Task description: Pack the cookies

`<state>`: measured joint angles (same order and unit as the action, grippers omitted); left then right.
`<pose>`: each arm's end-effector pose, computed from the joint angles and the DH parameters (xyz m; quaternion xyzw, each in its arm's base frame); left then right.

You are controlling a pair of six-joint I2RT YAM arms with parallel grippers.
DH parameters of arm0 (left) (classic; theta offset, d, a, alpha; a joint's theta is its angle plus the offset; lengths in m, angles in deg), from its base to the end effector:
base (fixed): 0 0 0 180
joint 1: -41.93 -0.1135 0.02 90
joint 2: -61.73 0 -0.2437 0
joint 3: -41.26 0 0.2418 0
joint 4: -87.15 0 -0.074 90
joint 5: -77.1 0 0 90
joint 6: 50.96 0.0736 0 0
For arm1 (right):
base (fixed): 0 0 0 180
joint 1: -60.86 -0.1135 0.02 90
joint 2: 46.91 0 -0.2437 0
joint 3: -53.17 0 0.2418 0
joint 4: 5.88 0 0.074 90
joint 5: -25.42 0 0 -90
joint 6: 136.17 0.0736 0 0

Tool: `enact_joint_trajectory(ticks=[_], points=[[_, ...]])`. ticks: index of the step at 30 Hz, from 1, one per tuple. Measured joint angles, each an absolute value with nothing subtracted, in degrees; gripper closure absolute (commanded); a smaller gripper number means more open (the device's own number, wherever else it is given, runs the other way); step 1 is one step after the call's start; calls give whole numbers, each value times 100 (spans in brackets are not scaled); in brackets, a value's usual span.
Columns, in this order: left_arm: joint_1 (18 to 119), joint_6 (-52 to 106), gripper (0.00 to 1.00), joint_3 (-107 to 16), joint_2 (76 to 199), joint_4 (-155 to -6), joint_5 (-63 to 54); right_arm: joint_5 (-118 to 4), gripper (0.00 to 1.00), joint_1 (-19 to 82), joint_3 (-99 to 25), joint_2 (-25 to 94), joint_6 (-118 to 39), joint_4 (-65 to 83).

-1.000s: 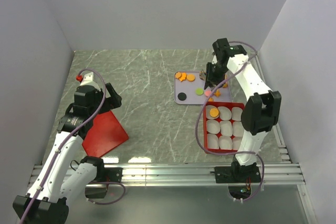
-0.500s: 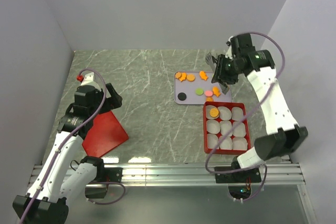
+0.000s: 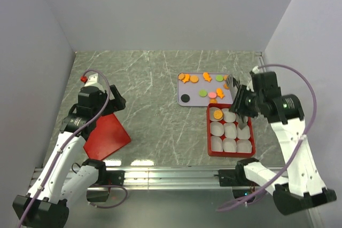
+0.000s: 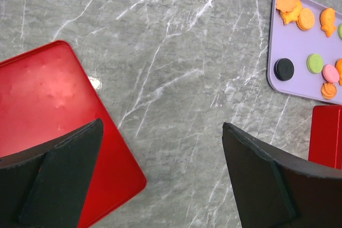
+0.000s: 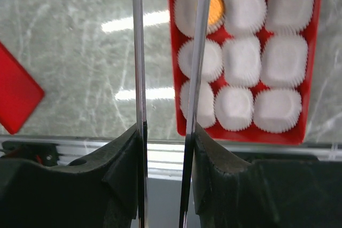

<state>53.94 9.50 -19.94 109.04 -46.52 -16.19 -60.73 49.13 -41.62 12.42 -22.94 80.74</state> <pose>0.2102 -0.0404 0.2716 -0.1472 0.8638 -0.1472 0.4589 0.1802 0.0425 0.3486 0.0833 0.9390 0.1300 0.3074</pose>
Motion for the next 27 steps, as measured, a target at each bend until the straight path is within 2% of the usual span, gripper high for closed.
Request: enact_joint_trajectory(ticks=[9, 17, 27], points=[[5514, 948, 1, -1994, 10910, -4652, -1623, -6143, 53, 4913, -2966, 423, -1918, 8364], [5722, 945, 1, -1994, 10895, -4645, -1732, -6195, 48, 4922, -2343, 466, -1647, 8340], [5892, 943, 1, -1994, 10805, -4630, -1844, -6267, 48, 5095, -1821, 862, -1619, 7853]])
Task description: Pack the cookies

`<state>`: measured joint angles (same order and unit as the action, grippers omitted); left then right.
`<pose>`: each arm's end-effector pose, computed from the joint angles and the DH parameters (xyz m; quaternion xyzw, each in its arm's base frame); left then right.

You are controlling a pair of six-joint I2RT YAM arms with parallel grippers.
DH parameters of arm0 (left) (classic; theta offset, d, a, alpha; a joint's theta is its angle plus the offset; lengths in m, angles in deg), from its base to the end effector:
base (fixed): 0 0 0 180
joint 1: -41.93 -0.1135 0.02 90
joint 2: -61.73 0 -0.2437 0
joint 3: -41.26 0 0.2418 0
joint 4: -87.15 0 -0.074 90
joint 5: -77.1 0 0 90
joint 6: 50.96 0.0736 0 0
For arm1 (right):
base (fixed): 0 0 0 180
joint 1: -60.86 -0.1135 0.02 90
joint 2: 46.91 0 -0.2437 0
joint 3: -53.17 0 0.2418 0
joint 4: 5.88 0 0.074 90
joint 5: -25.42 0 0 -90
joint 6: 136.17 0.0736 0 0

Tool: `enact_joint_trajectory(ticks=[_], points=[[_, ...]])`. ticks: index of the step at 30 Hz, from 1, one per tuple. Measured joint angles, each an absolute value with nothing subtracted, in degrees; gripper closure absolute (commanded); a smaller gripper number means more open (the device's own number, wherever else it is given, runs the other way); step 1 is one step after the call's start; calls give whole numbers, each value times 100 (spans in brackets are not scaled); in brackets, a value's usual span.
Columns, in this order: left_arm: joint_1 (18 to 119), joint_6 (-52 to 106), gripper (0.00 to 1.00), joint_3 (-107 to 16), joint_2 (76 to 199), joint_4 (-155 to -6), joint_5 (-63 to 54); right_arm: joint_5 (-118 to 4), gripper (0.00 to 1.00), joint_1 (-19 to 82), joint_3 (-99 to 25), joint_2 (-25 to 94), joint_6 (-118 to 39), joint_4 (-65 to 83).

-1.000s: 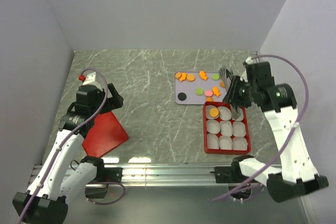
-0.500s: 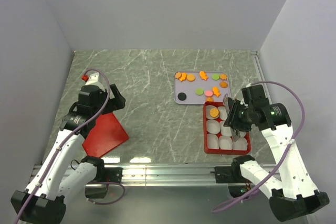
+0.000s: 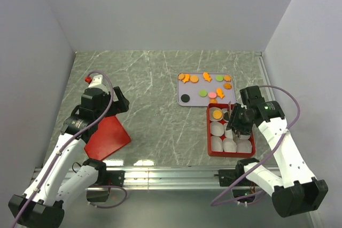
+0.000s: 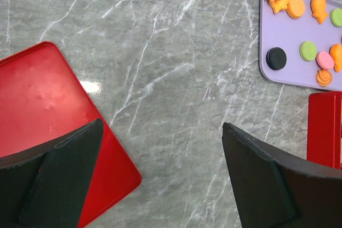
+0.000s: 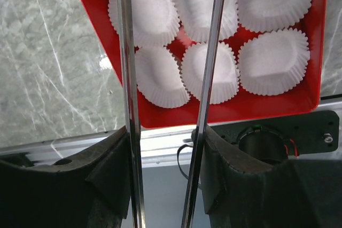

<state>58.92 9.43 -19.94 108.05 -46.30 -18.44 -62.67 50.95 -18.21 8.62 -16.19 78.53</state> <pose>0.2036 -0.0548 0.2745 -0.1193 0.8643 -0.1538 0.4638 0.1657 0.0314 0.2431 0.1681 0.9679 0.0788 0.1692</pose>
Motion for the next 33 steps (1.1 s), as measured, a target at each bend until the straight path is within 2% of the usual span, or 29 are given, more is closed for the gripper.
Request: enact_joint_trajectory(ticks=[12, 18, 27, 33], points=[[5918, 943, 1, -1994, 10795, -4630, -1879, -6217, 51, 5134, -2027, 1100, -1621, 7658], [5918, 943, 1, -1994, 10795, -4630, -1881, -6191, 51, 5138, -2510, 1384, -1709, 7663], [5918, 943, 1, -1994, 10760, -4630, -1877, -6016, 52, 5138, -3452, 2401, -1921, 7459], [5918, 943, 1, -1994, 10751, -4630, -1883, -5692, 52, 5138, -4140, 3564, -2074, 7199]])
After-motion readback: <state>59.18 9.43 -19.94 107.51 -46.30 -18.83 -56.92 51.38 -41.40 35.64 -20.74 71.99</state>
